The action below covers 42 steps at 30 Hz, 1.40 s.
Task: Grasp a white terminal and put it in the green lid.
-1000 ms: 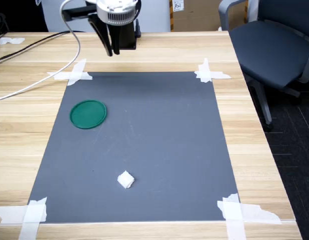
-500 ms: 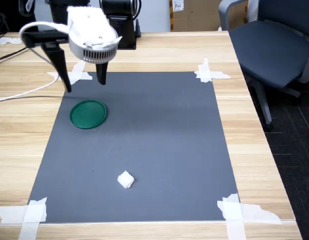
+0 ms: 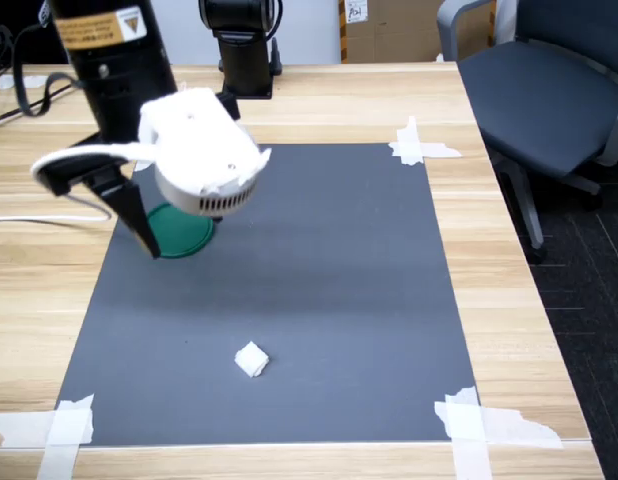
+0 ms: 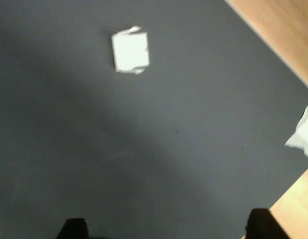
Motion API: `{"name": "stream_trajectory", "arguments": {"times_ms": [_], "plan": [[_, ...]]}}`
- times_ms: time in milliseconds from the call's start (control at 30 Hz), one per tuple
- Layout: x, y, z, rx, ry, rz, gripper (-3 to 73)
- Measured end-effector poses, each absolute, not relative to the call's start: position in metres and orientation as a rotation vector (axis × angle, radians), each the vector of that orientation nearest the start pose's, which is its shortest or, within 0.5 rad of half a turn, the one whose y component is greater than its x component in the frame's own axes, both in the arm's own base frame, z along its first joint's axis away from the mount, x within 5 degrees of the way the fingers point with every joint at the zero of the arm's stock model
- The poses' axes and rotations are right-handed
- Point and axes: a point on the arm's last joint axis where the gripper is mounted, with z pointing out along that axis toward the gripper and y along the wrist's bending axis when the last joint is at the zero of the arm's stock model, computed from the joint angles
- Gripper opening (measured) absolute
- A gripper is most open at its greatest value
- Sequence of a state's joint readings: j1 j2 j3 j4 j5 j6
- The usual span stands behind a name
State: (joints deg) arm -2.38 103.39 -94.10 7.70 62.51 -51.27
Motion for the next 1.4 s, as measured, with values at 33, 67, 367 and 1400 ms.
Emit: {"name": "stream_trajectory", "arguments": {"times_ms": [33,67,367,1400], "plan": [[0.394,-0.002,0.308,-1.101,2.500,-0.097,59.8],[0.397,0.003,0.306,-1.132,2.503,-0.099,59.8],[0.421,0.041,0.273,-1.198,2.576,-0.123,59.6],[0.453,0.044,0.186,-1.214,2.667,-0.093,56.1]]}}
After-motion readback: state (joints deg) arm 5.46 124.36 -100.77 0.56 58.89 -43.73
